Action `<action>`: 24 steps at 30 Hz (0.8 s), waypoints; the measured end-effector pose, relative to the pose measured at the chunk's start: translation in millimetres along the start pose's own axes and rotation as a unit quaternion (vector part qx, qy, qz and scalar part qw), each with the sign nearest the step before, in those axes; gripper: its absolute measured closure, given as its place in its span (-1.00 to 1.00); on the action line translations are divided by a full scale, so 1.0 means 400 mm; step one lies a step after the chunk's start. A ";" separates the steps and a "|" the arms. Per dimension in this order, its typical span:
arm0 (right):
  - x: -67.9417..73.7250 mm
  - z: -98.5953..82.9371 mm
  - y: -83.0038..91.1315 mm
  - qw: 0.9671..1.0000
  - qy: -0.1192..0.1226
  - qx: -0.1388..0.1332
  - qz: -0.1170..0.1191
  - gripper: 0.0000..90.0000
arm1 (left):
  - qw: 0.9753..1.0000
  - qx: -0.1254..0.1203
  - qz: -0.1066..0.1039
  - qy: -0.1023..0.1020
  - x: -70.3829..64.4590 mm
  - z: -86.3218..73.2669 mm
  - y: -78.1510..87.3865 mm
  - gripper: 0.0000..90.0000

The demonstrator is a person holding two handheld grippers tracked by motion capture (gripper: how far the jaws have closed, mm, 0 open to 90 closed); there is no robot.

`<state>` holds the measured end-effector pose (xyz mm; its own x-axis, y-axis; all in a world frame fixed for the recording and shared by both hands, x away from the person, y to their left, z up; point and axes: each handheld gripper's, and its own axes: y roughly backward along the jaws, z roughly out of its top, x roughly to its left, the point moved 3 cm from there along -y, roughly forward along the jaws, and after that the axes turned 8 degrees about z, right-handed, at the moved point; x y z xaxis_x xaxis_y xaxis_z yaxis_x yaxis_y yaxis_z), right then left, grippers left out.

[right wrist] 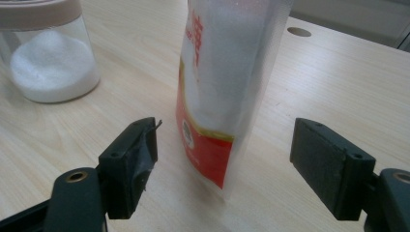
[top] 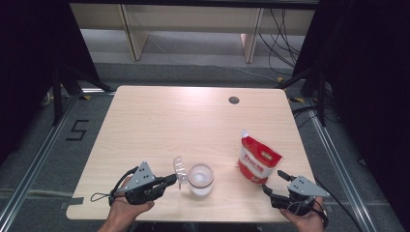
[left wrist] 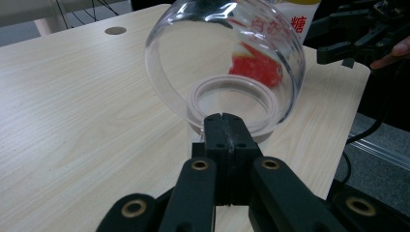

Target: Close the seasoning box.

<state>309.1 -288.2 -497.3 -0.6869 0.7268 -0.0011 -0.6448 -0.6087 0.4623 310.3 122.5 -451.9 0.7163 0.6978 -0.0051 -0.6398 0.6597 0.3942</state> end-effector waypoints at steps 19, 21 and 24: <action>0.004 0.001 0.001 1.000 -0.004 -0.001 -0.002 -0.42 | 1.000 0.005 -0.007 -0.006 -0.016 0.005 -0.020 0.99; 0.004 0.001 0.001 1.000 -0.004 -0.001 -0.001 -0.42 | 1.000 0.007 -0.005 -0.005 -0.018 0.006 -0.022 0.99; 0.004 0.001 0.000 1.000 -0.001 -0.003 -0.002 -0.42 | 1.000 0.006 -0.010 -0.011 -0.018 0.008 -0.027 0.99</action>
<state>308.1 -287.1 -496.8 -0.6837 0.7297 -0.0005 -0.6491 -0.6079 0.4574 312.8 109.5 -453.2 0.7352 0.6778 0.0067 -0.6218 0.6704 0.4049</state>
